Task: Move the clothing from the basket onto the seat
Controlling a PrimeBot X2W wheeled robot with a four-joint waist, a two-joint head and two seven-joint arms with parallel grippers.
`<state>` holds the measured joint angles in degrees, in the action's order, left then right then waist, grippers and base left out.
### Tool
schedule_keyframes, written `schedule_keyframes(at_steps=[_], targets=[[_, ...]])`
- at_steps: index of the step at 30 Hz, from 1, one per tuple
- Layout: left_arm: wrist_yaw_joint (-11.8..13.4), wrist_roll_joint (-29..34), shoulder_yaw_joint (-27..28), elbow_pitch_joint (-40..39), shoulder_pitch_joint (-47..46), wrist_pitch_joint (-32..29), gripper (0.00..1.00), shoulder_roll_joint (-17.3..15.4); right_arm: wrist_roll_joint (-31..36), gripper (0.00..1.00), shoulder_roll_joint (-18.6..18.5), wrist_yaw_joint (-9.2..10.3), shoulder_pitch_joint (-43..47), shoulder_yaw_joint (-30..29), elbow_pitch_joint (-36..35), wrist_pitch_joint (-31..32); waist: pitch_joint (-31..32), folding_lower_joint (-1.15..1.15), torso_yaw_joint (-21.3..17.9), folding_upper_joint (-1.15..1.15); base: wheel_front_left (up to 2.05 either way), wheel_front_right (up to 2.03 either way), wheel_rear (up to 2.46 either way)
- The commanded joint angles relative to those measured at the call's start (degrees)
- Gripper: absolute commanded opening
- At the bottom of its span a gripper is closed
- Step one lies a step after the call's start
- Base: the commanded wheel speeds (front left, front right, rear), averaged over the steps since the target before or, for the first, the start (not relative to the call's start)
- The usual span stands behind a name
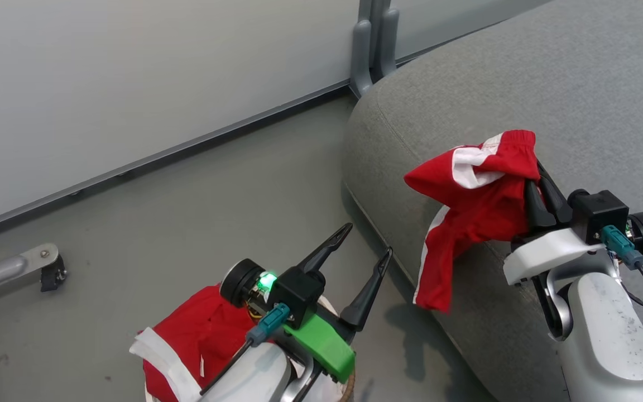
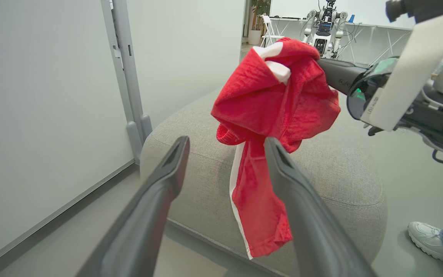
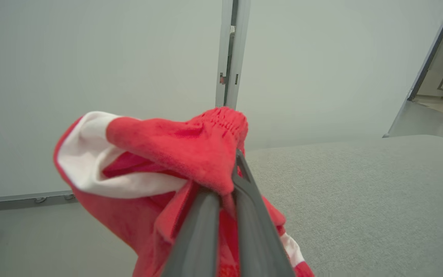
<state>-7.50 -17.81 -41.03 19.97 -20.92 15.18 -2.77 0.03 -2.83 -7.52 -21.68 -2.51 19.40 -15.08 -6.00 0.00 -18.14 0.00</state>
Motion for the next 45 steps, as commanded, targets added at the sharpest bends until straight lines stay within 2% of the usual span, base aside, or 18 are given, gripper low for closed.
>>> schedule_keyframes(at_steps=[1, 8, 13, 24, 30, 35, 45], targets=[[0.06, 0.25, -0.06, 0.08, -0.93, -0.05, 1.0, -0.22, 0.42, 0.0, -0.11, 0.06, 0.57, -0.22, -0.4, -0.14, -1.96, 0.0, -2.16, 0.0, 0.0, 0.0, 0.0], [0.06, 0.94, -0.1, -0.42, -1.58, -0.05, 1.0, -0.21, 2.14, 0.0, -0.12, 0.06, -1.26, -2.04, -0.91, -0.14, -4.22, 0.0, -1.41, 0.0, 0.0, 0.0, 0.0], [0.06, 1.88, 0.1, -0.42, -2.51, -0.05, 1.0, -0.22, 4.75, 0.0, -2.09, 0.06, -5.36, -5.3, -2.04, -0.14, -7.17, 0.0, 0.48, 0.0, 0.0, 0.0, 0.0], [0.06, 5.94, 1.4, -0.87, -6.74, -0.05, 1.0, -1.19, 6.65, 0.0, -11.81, 0.06, -20.78, -8.75, -2.77, -0.14, -17.66, 0.0, 4.35, 0.0, 0.0, 0.0, 0.0], [0.06, 7.94, 1.68, -1.94, -10.07, -0.05, 1.0, -1.93, 7.32, 0.0, -16.73, 0.06, -30.15, -12.38, 0.26, -0.13, -25.07, 0.0, 5.88, 0.0, 0.0, 0.0, 0.0], [0.06, 9.94, 1.99, -3.49, -12.56, -0.05, 1.0, -2.46, 7.42, 0.0, -19.17, 0.06, -35.79, -15.13, 5.31, -0.13, -30.9, 0.0, 6.2, 0.0, 0.0, 0.0, 0.0], [0.27, 12.56, 3.36, -6.4, -14.06, -0.05, 1.0, -3.72, 9.76, 0.0, -18.14, 0.07, -36.99, -20.42, 16.87, -0.14, -38.4, 0.0, 4.23, 0.0, 0.0, 0.0, 0.0]])
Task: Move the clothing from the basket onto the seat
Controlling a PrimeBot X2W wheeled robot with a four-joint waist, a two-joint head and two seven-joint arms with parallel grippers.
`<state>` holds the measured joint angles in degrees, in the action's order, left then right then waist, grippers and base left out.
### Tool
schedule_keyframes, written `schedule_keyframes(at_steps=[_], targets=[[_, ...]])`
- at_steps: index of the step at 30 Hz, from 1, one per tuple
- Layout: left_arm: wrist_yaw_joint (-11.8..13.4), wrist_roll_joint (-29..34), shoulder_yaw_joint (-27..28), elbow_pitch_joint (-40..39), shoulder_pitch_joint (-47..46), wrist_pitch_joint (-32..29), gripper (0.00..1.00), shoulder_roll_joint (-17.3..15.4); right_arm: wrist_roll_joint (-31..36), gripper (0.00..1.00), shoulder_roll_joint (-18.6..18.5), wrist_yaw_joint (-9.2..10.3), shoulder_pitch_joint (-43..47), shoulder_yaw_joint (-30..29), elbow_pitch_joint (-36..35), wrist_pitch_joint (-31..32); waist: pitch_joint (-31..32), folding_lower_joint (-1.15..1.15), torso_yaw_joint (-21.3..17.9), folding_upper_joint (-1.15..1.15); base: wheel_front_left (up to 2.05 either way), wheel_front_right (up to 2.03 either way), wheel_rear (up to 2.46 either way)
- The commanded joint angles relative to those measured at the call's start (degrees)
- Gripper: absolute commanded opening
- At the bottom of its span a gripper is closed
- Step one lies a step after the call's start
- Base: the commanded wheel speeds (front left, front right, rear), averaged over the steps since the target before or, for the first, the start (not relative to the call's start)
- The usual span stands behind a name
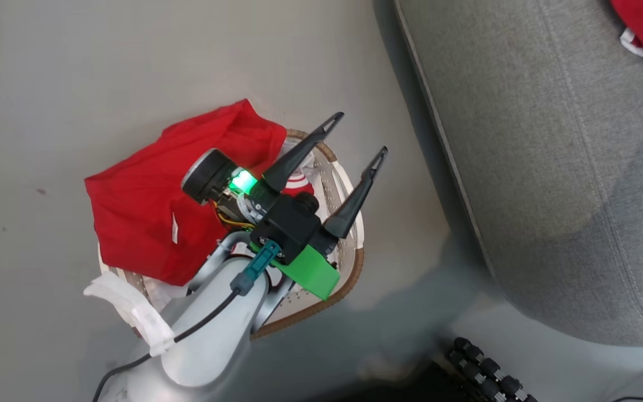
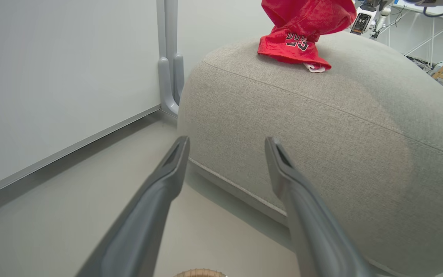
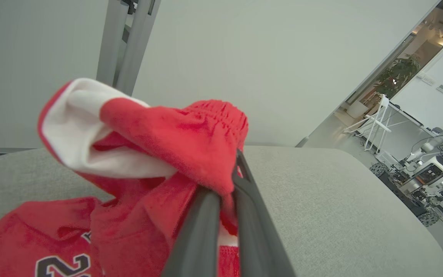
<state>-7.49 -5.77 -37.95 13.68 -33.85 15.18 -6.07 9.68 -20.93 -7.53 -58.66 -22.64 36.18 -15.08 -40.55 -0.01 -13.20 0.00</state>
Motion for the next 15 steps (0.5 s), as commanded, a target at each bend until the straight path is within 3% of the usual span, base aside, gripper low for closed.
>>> schedule_keyframes(at_steps=[1, 5, 7, 8, 9, 15], targets=[[0.39, 0.79, 0.44, -0.32, -1.2, -0.05, 1.0, -0.54, 0.23, 0.0, 0.12, 0.08, 0.18, -1.12, 1.36, -0.13, -4.31, 0.01, -0.97, 0.0, 0.0, 0.0, 0.0], [0.42, 1.27, 0.8, -0.29, -1.18, -0.05, 1.0, -0.47, 0.96, 0.0, 1.16, 0.08, 1.43, -3.09, 5.02, -0.13, -5.1, 0.01, -1.7, 0.0, 0.0, 0.0, 0.0], [0.38, 1.46, 0.68, -0.15, -1.33, -0.05, 1.0, -0.34, 1.21, 0.35, 1.35, 0.08, 1.89, -4.1, 5.56, -0.13, -5.24, 0.01, -1.97, 0.0, 0.0, 0.0, 0.0], [0.36, 1.49, 0.58, -0.05, -1.43, -0.05, 1.0, -0.29, 1.27, 0.78, 1.71, 0.08, 2.19, -4.35, 5.51, -0.13, -5.24, 0.01, -2.11, 0.0, 0.0, 0.0, 0.0], [0.34, 1.45, 0.56, 0.06, -1.47, -0.05, 1.0, -0.27, 1.3, 1.0, 2.02, 0.07, 2.59, -4.48, 5.32, -0.13, -5.19, 0.01, -2.22, 0.0, 0.0, 0.0, 0.0], [0.27, 0.66, 1.29, 0.77, -0.71, -0.05, 1.0, -0.28, 0.32, 1.0, 3.44, 0.08, 6.13, -3.6, 3.52, -0.13, -3.6, 0.01, -2.91, 0.0, 0.0, 0.0, 0.0]])
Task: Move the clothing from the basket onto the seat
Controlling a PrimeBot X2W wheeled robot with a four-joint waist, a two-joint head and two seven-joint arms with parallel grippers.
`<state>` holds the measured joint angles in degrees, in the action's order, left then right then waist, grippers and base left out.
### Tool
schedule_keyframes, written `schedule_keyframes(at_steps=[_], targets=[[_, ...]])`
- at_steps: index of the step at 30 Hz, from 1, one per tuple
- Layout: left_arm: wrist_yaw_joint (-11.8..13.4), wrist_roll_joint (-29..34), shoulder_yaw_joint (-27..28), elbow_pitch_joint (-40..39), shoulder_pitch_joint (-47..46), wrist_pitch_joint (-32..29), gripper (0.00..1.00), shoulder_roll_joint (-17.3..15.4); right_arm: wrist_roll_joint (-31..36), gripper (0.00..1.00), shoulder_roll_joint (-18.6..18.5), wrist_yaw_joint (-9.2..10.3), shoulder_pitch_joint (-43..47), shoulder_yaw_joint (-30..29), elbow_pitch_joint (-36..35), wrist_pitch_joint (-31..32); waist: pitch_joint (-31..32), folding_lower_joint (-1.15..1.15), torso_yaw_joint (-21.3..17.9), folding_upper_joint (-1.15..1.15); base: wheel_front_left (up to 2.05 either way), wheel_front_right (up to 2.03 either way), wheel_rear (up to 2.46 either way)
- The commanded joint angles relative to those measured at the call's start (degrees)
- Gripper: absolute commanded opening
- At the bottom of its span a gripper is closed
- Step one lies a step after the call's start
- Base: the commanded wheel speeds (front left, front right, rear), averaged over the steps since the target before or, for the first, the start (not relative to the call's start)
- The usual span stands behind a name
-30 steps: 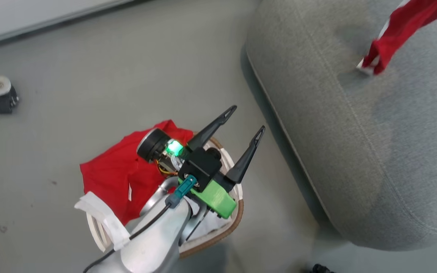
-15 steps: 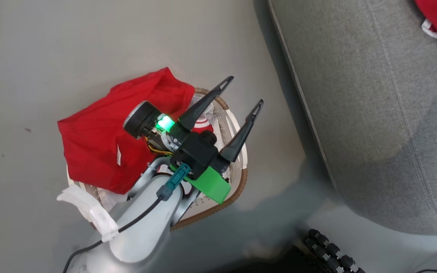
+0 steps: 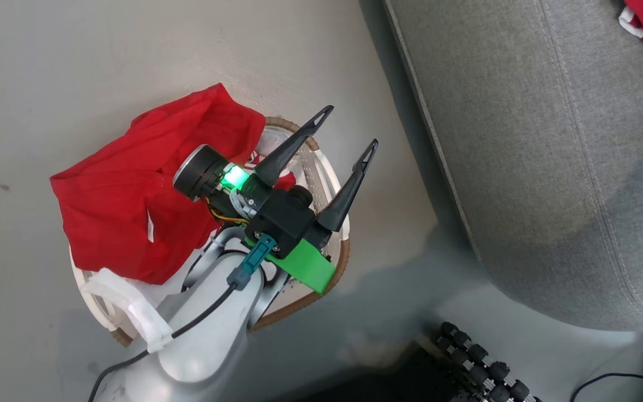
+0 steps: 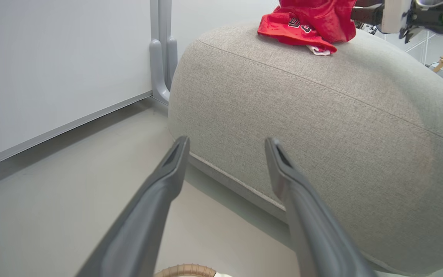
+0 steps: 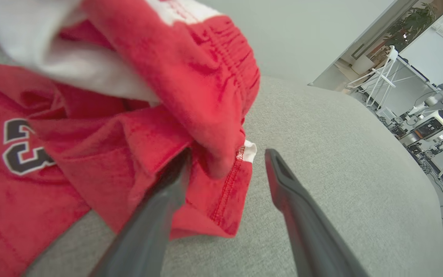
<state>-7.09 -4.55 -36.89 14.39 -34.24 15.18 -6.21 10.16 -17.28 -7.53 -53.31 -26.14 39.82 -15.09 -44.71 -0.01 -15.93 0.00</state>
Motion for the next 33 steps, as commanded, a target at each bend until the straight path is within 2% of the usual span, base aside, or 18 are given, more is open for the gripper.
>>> schedule_keyframes(at_steps=[1, 9, 15, 22, 27, 30, 33], targets=[[-0.14, -0.74, 0.38, 0.21, 0.0, -0.05, 1.0, 0.06, -0.62, 1.0, -0.4, 0.08, 1.68, 0.2, -0.36, -0.12, 1.09, 0.01, -0.11, 0.0, 0.0, 0.0, 0.0], [-0.29, -1.69, 1.29, 1.3, 1.15, -0.05, 1.0, 1.14, -4.24, 1.0, -1.93, 0.08, 9.13, 4.18, -1.96, -0.12, 5.99, 0.01, 1.49, 0.0, 0.0, 0.0, 0.0], [-0.36, -3.33, 3.02, 1.68, 2.63, -0.05, 1.0, 2.38, -6.04, 1.0, -3.99, 0.08, 12.47, 6.95, -3.49, -0.12, 11.49, 0.01, 4.33, 0.0, 0.0, 0.0, 0.0], [0.15, -5.17, 6.9, 1.39, 5.76, -0.05, 1.0, 3.12, -7.17, 1.0, -4.62, 0.08, 13.41, 9.37, -6.98, -0.13, 18.8, 0.01, 8.85, 0.0, 0.0, 0.0, 0.0], [1.01, -6.82, 10.42, 1.05, 8.48, -0.05, 1.0, 3.29, -7.74, 1.0, -2.77, 0.08, 14.52, 11.5, -9.86, -0.12, 23.53, 0.01, 12.62, 0.0, 0.0, 0.0, 0.0], [2.09, -8.25, 12.62, 0.72, 10.15, -0.05, 1.0, 3.31, -7.92, 1.0, -0.61, 0.08, 15.39, 12.08, -11.69, -0.12, 25.56, 0.01, 14.09, 0.0, 0.0, 0.0, 0.0], [3.3, -9.76, 15.43, 0.41, 12.45, -0.05, 1.0, 3.32, -7.58, 1.0, 3.23, 0.08, 17.08, 13.51, -13.77, -0.12, 27.71, 0.01, 15.87, 0.0, 0.0, 0.0, 0.0]])
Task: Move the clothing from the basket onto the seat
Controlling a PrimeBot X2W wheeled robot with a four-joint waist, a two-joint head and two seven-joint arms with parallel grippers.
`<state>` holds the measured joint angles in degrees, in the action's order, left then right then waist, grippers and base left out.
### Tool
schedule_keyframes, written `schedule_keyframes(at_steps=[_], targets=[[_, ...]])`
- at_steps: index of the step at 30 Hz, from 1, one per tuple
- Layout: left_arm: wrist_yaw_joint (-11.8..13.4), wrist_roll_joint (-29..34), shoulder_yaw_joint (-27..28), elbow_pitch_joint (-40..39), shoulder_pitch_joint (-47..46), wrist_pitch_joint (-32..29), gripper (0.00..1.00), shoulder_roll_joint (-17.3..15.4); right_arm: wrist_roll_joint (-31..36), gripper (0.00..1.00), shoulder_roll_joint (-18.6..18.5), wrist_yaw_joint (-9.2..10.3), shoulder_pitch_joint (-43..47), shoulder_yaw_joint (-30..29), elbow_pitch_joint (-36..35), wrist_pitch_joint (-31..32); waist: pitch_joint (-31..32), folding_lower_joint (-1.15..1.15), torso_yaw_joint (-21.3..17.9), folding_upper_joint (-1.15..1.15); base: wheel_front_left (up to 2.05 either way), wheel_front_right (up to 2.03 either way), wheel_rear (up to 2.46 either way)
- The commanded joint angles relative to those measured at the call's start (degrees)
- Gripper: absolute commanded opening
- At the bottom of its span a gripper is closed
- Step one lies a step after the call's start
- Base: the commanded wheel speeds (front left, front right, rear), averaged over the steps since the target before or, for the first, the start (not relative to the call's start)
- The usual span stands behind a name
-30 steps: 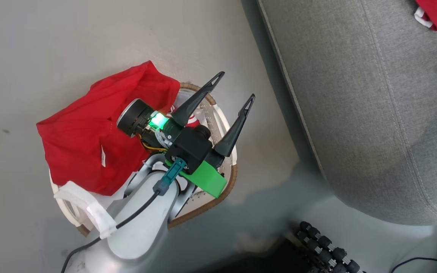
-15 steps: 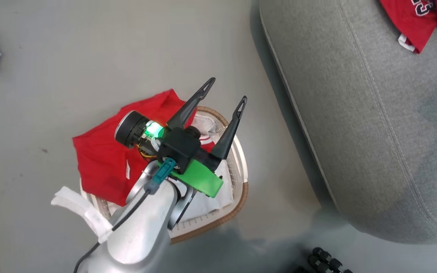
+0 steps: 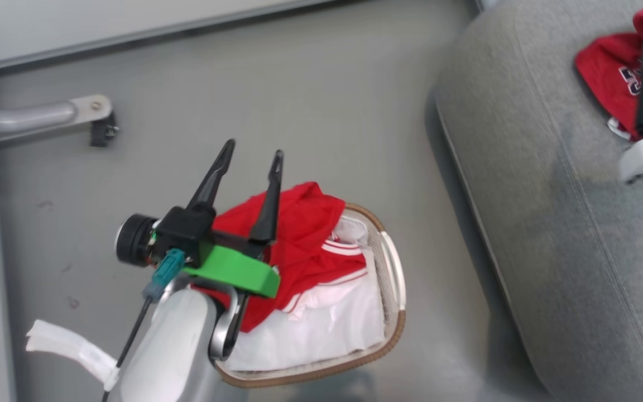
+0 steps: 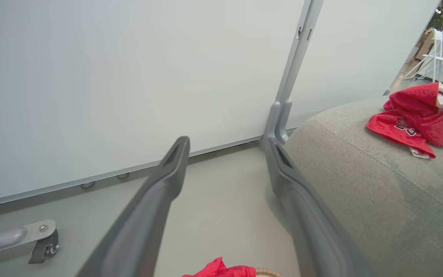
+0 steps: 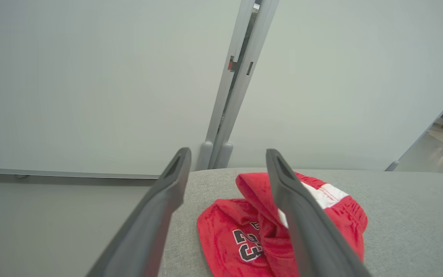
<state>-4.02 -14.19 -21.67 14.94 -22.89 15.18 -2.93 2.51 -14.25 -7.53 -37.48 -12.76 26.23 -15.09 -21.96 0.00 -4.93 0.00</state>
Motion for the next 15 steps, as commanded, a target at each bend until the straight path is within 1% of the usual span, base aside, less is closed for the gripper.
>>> schedule_keyframes(at_steps=[1, 4, 6, 8, 15], targets=[[0.51, -0.47, 0.96, -0.12, 1.68, -0.05, 1.0, 0.03, 0.11, 1.0, 0.91, 0.08, 1.59, 0.59, -0.52, -0.12, 5.52, 0.0, 5.32, 0.0, 0.0, 0.0, 0.0], [1.23, -0.93, 3.43, 0.17, 3.71, -0.05, 1.0, 0.03, 0.3, 1.0, 3.82, 0.08, 3.82, 3.09, -1.28, -0.12, 7.33, 0.0, 6.57, 0.0, 0.0, 0.0, 0.0], [1.64, -1.29, 5.03, 0.36, 5.01, -0.05, 1.0, 0.01, -0.38, 1.0, 4.49, 0.08, 4.54, 4.31, -1.17, -0.13, 8.46, 0.0, 7.33, 0.0, 0.0, 0.0, 0.0], [1.83, -1.13, 6.36, 0.59, 6.4, -0.05, 1.0, 0.02, -0.83, 1.0, 5.92, 0.08, 6.27, 5.28, -1.38, -0.12, 9.63, 0.0, 8.03, 0.0, 0.0, 0.0, 0.0], [2.51, -2.09, 10.01, 0.47, 11.94, -0.05, 1.0, 0.02, -1.32, 1.0, 9.47, 0.08, 13.92, 6.44, -4.17, -0.12, 13.43, 0.0, 9.8, 0.0, 0.0, 0.0, 0.0]])
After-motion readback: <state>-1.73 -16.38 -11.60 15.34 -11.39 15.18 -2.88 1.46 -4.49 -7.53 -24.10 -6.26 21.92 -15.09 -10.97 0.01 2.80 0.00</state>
